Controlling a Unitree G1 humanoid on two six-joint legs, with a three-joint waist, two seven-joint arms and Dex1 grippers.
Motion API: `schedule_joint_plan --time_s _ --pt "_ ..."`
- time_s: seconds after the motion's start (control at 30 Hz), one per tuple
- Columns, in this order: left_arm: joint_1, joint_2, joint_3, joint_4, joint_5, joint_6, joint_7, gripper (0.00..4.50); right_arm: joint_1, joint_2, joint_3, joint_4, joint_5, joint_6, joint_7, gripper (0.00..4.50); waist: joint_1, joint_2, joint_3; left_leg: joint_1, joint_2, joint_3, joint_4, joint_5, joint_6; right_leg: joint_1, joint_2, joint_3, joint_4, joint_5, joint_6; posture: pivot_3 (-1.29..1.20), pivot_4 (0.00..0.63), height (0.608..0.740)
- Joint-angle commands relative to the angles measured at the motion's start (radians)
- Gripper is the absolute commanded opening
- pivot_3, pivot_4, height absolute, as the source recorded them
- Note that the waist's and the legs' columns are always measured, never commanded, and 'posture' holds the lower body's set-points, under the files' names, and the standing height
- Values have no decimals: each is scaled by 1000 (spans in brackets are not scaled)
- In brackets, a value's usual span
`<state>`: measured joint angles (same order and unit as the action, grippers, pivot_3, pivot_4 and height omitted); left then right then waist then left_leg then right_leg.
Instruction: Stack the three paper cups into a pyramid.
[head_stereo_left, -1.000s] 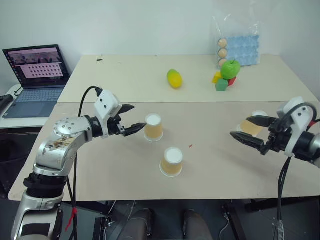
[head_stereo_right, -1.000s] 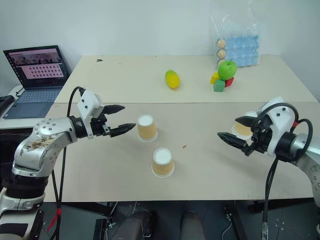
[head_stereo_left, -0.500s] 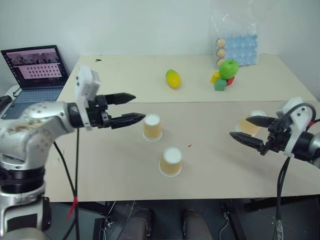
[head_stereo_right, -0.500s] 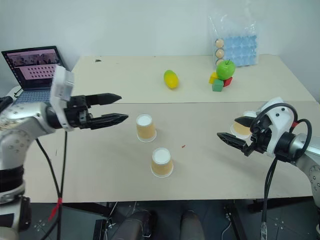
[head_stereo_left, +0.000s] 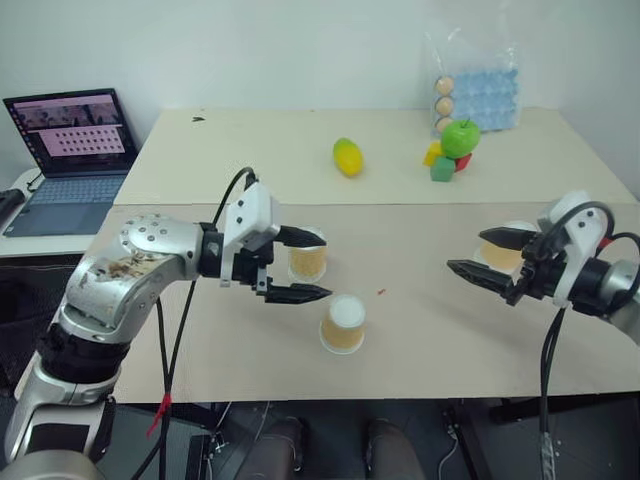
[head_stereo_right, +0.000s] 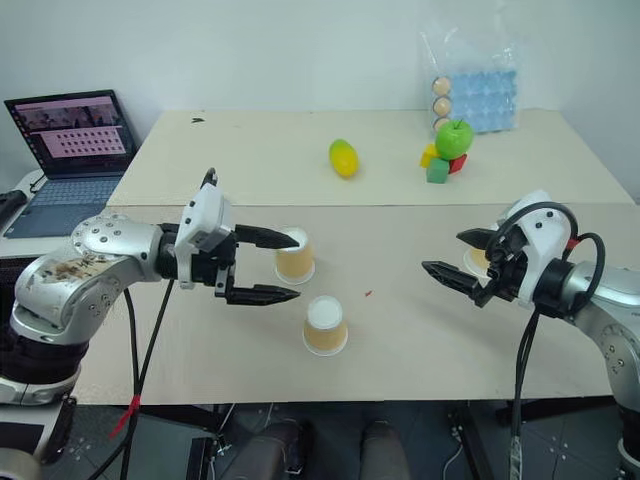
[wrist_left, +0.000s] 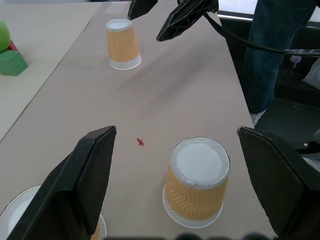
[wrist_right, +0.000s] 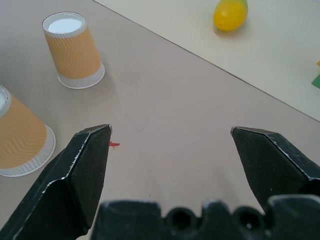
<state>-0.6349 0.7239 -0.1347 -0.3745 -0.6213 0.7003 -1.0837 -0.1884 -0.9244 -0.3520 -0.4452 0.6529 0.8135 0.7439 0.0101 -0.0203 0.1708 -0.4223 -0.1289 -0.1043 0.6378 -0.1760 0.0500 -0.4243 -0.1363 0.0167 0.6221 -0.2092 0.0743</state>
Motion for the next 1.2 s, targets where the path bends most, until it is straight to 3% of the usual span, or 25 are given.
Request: schedule_joint_plan --time_s 0.03,0.37,0.73,1.2 --pt "-8 -12 -26 -25 3 -11 -15 4136 -2 3 -29 -47 29 10 -11 4500 0 0 0 0 0 0 0 0 0 0 0 0 0 0 0 0 150 740" --pt "22 -21 -124 57 133 -173 -119 4136 -9 8 -20 -66 70 19 -6 4500 1 0 0 0 1 0 1 0 0 0 1 0 0 0 0 0 150 740" --pt "61 -61 -157 92 210 -270 -139 4136 106 -116 -115 -133 287 90 232 4500 3 0 0 0 2 0 1 2 4 1 2 0 -4 1 2 0 150 740" --pt "43 -131 -231 238 374 -478 -159 4136 13 -160 -42 -99 286 72 271 4500 4 0 0 -1 4 0 1 2 4 2 4 0 -8 3 2 0 150 740"
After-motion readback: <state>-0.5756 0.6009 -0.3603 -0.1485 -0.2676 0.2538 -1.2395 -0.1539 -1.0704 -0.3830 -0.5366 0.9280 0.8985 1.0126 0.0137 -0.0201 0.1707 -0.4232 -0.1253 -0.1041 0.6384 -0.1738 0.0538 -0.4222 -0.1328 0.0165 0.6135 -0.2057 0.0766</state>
